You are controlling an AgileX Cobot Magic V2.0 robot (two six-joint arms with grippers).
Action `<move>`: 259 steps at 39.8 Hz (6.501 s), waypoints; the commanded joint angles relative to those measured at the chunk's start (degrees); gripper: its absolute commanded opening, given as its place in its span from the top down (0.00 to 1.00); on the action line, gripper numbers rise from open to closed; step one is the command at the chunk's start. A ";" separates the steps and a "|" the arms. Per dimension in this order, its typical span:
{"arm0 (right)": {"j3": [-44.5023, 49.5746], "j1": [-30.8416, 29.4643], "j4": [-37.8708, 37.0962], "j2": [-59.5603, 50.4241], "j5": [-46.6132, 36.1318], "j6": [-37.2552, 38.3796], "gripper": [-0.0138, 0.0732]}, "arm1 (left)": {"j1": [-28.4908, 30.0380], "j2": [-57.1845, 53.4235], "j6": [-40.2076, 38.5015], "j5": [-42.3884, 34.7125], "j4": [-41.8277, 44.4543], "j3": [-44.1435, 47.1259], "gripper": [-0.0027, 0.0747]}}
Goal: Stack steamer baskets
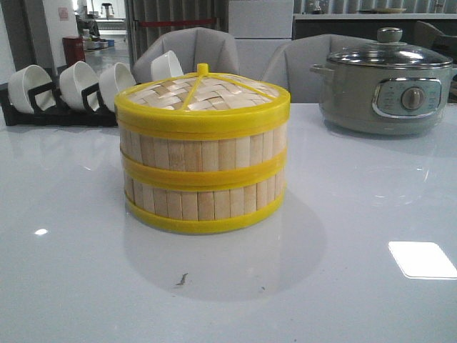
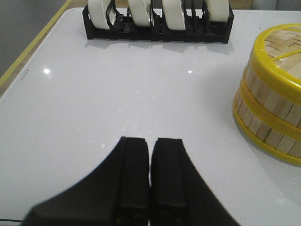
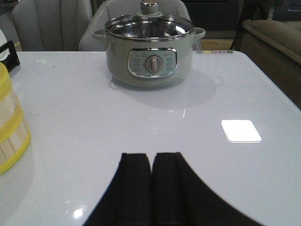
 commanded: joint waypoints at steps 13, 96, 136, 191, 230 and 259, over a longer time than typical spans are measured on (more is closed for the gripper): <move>-1.56 -0.32 -0.46 0.49 -4.80 -0.46 0.77 | 0.08 0.17 -0.24 -4.43 0.31 -1.62 0.86; -1.56 -0.32 -0.46 0.49 -4.80 -0.46 0.77 | 0.08 -1.50 -0.24 -4.80 0.66 -1.23 0.86; -1.39 -0.32 -0.46 0.49 -4.86 -0.46 0.77 | 0.27 -27.40 -0.24 -28.89 -0.57 28.04 0.86; -1.39 -0.32 -0.46 0.49 -4.86 -0.46 0.77 | 2.52 -27.30 13.96 -31.32 -6.67 28.04 0.86; 2.94 -0.25 1.23 -4.95 -6.87 0.84 0.77 | 2.52 -27.30 13.96 -31.32 -6.67 28.04 0.86; 14.30 -0.07 1.04 -13.92 -9.83 0.39 0.77 | 2.52 -27.18 13.96 -31.32 -6.67 28.04 0.86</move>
